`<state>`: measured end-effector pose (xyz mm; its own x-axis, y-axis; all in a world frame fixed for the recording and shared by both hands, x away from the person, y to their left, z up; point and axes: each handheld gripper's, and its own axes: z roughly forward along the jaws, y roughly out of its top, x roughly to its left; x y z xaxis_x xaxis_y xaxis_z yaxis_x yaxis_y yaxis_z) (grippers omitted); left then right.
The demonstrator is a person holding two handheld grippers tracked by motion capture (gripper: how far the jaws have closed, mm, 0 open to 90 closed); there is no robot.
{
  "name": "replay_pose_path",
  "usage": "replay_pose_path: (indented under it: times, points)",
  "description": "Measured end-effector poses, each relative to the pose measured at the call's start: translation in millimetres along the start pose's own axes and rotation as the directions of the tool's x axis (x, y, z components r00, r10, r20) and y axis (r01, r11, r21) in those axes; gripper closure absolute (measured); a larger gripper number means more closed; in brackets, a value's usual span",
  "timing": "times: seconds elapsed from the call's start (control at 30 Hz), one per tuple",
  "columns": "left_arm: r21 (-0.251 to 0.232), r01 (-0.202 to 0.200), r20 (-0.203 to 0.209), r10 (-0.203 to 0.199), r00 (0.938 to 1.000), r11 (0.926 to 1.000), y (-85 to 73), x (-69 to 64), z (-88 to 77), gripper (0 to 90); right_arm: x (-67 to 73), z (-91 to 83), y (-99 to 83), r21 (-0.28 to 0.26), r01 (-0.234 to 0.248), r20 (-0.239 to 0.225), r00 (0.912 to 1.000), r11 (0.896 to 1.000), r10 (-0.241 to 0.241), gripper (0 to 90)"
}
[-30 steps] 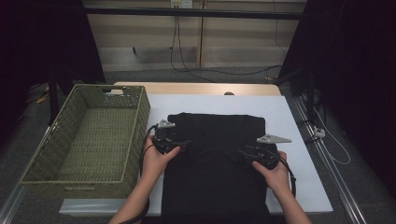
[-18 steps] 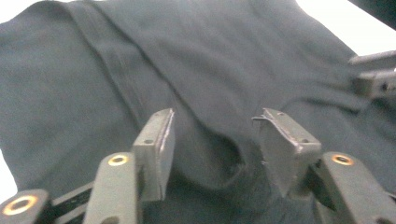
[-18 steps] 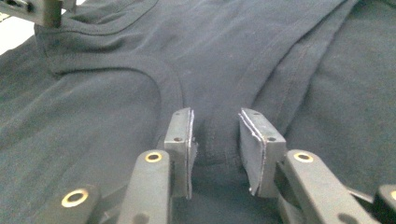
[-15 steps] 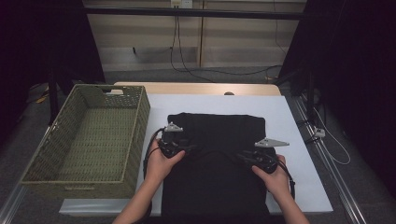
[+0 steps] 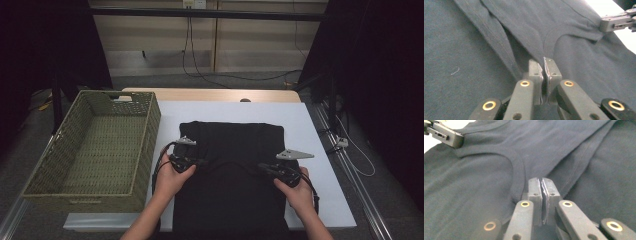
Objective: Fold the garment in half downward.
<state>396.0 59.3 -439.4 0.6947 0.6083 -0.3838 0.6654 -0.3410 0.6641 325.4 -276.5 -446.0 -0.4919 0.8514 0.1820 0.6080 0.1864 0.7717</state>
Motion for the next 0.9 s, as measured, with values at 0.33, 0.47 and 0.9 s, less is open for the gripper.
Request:
replay_pose_path:
  times: [0.33, 0.47, 0.9]
  points:
    - [-0.044, 0.017, 0.028, -0.016, 0.9995, 0.9989, -3.1, 2.2, -19.6, 85.9, -4.3, -14.9, 1.3, -0.055, -0.038, -0.032, 0.9988, 0.998, 0.036, 87.7]
    - [-0.043, 0.015, 0.035, -0.013, 0.9993, 0.999, -4.3, 0.4, -22.4, 86.0, -4.9, -20.9, -2.2, -0.069, -0.041, -0.037, 0.9986, 0.997, 0.038, 87.8]
    - [-0.034, -0.001, 0.056, 0.003, 0.9984, 0.9994, -10.1, -6.3, -29.8, 86.0, 0.3, -31.7, -6.7, -0.08, -0.032, -0.049, 0.9984, 0.996, 0.028, 87.7]
